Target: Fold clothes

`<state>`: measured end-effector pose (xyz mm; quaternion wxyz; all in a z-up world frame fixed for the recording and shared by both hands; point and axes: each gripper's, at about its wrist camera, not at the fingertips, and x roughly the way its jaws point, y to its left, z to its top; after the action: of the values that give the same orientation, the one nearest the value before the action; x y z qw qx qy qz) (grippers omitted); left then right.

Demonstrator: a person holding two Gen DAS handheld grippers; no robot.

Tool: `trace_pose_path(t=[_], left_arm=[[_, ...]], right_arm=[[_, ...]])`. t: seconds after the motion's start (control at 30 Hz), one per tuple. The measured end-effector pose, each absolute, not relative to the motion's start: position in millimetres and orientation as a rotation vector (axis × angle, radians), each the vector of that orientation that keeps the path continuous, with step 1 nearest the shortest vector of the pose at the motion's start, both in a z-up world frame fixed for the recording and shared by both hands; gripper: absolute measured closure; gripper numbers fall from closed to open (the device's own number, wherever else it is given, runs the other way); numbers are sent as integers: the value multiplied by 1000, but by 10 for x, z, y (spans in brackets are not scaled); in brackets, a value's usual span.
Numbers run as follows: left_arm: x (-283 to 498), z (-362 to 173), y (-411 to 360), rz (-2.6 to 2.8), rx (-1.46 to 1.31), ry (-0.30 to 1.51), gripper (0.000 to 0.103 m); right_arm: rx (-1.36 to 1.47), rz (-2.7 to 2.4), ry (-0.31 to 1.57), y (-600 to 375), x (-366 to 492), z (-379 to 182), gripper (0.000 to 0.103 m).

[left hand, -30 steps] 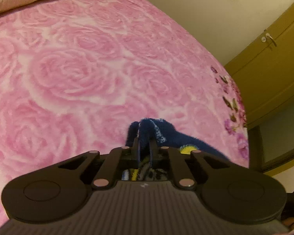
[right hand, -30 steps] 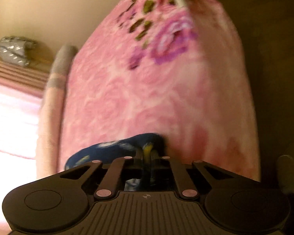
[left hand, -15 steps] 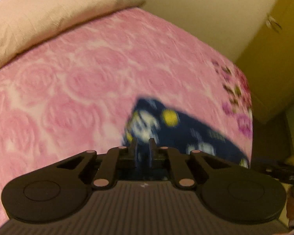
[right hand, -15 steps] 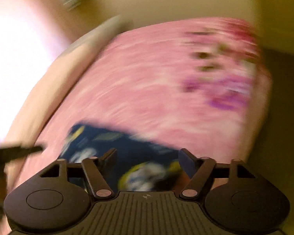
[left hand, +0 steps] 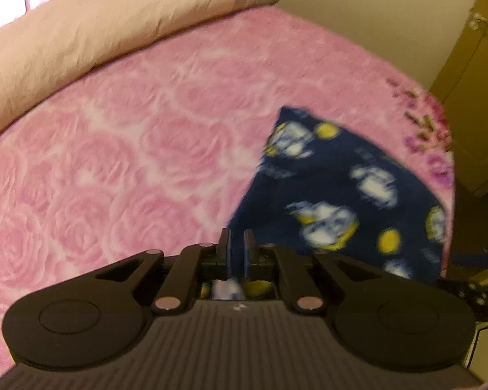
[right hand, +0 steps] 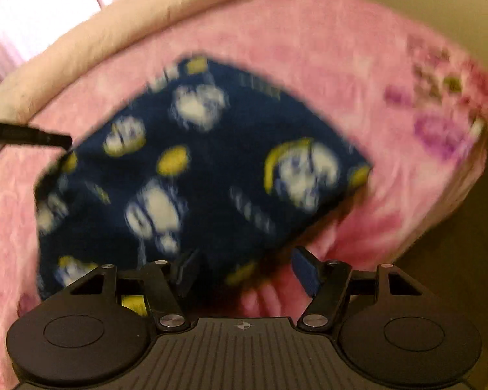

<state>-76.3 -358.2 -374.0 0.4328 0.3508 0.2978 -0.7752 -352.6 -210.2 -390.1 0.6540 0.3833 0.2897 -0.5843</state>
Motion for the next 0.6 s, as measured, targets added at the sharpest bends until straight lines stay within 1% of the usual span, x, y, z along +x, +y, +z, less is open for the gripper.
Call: trace_pose_path(t=[0.07, 0.13, 0.2, 0.27, 0.3, 0.37, 0.43, 0.57, 0.6], left_arm=[[-865, -3784, -3533, -1960, 892, 731, 98], [-928, -3923, -3487, -1950, 949, 727, 98], [-956, -4084, -3434, -1920, 1017, 724, 98], [-910, -4142, -3360, -1893, 1033, 710, 97], [-873, -4130, -3332, -1884, 1028, 716, 97], [-828, -4084, -3301, -1853, 1034, 733, 97], [-825, -4015, -3271, -1814, 1052, 744, 97], [-943, -3815, -3182, -1683, 1094, 773, 97], [-986, -3759, -3158, -1643, 1113, 794, 94]], right_arm=[[823, -1294, 618, -2175, -3386, -3814, 37], [804, -1258, 619, -2301, -3193, -3876, 37], [794, -1231, 632, -2396, -3041, -4004, 37], [805, -1223, 710, -2376, -2926, -4168, 37], [800, -1222, 749, -2332, -2893, -4250, 37], [791, -1214, 762, -2192, -2922, -4284, 37], [855, -1203, 765, -2129, -3025, -4275, 37], [972, -1177, 853, -2155, -3141, -4167, 36], [993, -1170, 870, -2180, -3162, -4124, 36]])
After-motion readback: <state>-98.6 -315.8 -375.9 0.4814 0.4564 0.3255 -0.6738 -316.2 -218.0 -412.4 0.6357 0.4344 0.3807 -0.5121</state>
